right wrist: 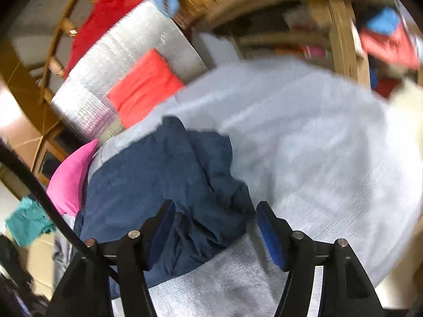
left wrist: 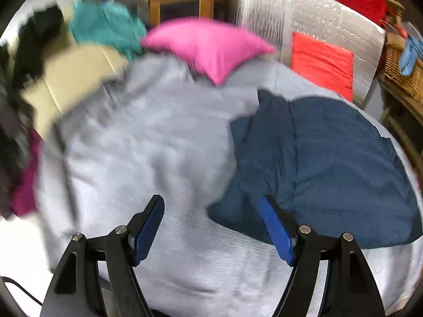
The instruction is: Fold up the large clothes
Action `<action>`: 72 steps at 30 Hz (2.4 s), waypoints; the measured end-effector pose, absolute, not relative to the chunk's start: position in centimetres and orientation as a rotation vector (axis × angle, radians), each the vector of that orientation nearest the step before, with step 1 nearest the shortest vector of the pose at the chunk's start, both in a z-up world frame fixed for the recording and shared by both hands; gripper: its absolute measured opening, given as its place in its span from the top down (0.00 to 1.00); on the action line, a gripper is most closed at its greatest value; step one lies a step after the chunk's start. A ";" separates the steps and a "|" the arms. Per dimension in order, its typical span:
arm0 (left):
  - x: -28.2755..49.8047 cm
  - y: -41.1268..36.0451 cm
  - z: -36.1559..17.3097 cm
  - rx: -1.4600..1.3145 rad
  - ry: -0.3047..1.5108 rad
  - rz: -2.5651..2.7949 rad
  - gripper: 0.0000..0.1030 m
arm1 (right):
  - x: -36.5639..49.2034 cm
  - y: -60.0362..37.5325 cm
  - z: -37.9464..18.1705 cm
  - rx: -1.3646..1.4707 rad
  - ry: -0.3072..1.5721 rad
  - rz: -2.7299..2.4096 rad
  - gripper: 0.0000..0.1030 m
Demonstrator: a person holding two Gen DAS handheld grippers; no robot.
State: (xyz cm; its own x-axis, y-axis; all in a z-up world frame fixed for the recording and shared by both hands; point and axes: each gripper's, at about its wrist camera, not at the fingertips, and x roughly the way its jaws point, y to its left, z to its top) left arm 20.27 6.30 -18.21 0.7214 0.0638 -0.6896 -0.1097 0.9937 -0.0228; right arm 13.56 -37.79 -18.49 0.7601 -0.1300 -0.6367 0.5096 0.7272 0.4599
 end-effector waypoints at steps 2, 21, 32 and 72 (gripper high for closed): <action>18.5 6.5 -16.6 -0.042 0.711 0.103 0.22 | 12.5 -36.7 -16.5 0.586 0.566 -0.379 0.27; 9.0 1.7 -3.1 0.082 0.417 0.039 0.09 | 3.5 -25.0 -5.0 0.075 0.464 -0.183 0.18; 2.8 -0.2 2.0 0.134 0.283 0.047 0.01 | -1.6 -21.4 -0.1 0.051 0.343 -0.137 0.08; -2.2 -0.5 5.7 0.126 0.277 0.023 0.01 | -3.6 -17.3 3.0 0.082 0.418 -0.168 0.08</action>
State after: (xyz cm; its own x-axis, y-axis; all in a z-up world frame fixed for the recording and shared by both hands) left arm -2.21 -0.54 5.74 0.9617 0.0394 -0.2712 -0.0049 0.9919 0.1268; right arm -3.56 -17.31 2.97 0.9002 -0.1457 -0.4103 0.1792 0.9828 0.0442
